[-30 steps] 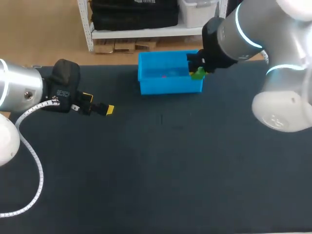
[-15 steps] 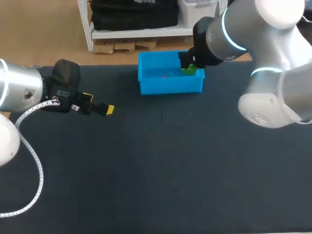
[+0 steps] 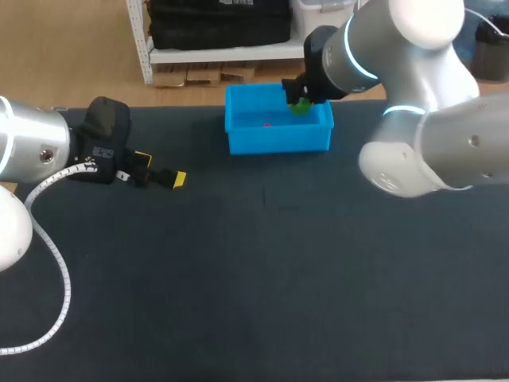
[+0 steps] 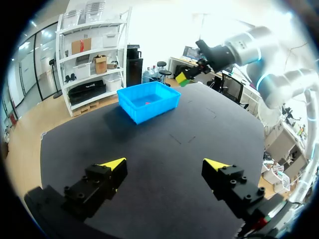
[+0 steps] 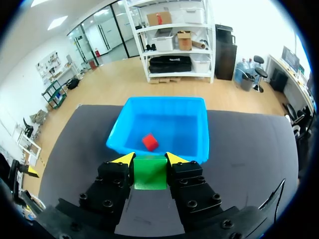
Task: Use the left arm to pick the red cube and place it into the blue plastic box first, then use the right arm to grasp the green cube and put it into the same blue plastic box after the first action is fully finished.
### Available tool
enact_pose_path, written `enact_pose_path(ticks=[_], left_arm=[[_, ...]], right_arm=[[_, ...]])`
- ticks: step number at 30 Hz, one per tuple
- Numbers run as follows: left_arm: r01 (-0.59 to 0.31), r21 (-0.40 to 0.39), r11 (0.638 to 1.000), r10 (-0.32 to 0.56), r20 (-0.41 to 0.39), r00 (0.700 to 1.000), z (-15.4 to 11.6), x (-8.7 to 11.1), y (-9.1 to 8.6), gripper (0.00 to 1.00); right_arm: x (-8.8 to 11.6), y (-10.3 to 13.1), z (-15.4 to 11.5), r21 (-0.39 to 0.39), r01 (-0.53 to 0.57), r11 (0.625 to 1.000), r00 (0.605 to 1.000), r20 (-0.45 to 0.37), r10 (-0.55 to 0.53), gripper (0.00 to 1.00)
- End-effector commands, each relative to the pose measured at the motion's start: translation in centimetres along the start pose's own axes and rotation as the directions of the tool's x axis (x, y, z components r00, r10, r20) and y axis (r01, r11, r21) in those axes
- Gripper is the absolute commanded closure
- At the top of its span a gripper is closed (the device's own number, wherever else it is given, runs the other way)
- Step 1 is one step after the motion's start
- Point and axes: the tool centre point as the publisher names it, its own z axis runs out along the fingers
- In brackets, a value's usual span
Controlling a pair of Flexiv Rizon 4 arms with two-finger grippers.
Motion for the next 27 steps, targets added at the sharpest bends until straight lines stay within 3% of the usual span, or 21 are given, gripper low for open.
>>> enact_pose_path(ticks=[1,10,27], left_arm=[[-0.002,0.007,1.0,0.002,0.009,1.0,-0.1,0.2,0.2,0.0],[-0.002,0.007,1.0,0.002,0.009,1.0,-0.1,0.2,0.2,0.0],[-0.002,0.007,1.0,0.002,0.009,1.0,-0.1,0.2,0.2,0.0]], right_arm=[[-1.5,0.0,3.3,-0.013,0.014,1.0,1.0,-0.021,-0.014,1.0],[-2.4,-0.7,6.9,-0.041,0.04,0.998,0.998,-0.036,-0.041,1.0],[-2.8,-1.9,11.0,0.064,-0.002,0.998,0.99,-0.143,0.011,1.0]])
